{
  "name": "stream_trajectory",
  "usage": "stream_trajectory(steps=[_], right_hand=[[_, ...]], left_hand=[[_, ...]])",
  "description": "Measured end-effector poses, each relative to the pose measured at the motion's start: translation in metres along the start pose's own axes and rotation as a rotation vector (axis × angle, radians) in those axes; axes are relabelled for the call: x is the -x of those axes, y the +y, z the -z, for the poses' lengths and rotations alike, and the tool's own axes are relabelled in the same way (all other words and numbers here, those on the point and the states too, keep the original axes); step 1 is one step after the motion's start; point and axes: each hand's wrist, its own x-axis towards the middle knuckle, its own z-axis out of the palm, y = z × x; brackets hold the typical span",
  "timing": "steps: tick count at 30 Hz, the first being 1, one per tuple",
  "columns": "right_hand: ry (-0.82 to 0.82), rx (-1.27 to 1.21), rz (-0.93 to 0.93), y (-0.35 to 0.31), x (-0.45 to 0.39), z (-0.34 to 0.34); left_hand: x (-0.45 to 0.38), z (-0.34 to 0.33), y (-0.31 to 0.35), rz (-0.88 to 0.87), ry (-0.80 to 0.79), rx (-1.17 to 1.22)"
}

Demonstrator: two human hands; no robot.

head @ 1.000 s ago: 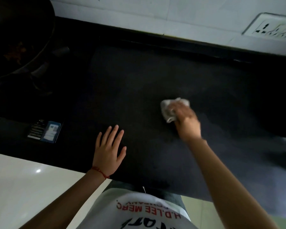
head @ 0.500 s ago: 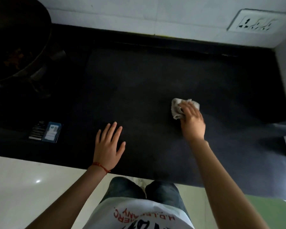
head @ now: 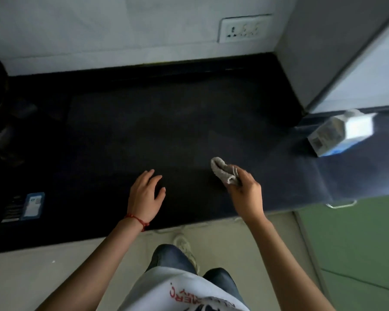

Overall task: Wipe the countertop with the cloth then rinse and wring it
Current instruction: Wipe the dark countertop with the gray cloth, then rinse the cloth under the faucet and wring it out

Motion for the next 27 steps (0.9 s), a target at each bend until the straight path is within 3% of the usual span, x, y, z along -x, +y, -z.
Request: stream_trajectory(steps=[5, 9, 16, 22, 27], right_hand=[[0.231, -0.213, -0.181, 0.035, 0.078, 0.068], [0.421, -0.236, -0.410, 0.081, 0.160, 0.114], [0.683, -0.266, -0.812, 0.144, 0.321, 0.166], [0.876, -0.283, -1.126, 0.182, 0.428, 0.188], [0.994, -0.321, -1.280, 0.216, 0.455, 0.208]], left_hand=[[0.023, -0.027, 0.079, -0.227, 0.006, 0.108], [0.056, -0.056, 0.136, -0.341, -0.153, 0.173], [0.119, -0.134, 0.193, -0.237, -0.696, 0.093], [0.148, -0.196, 0.231, -0.112, -0.858, 0.030], [0.146, -0.246, 0.277, -0.089, -0.941, -0.062]])
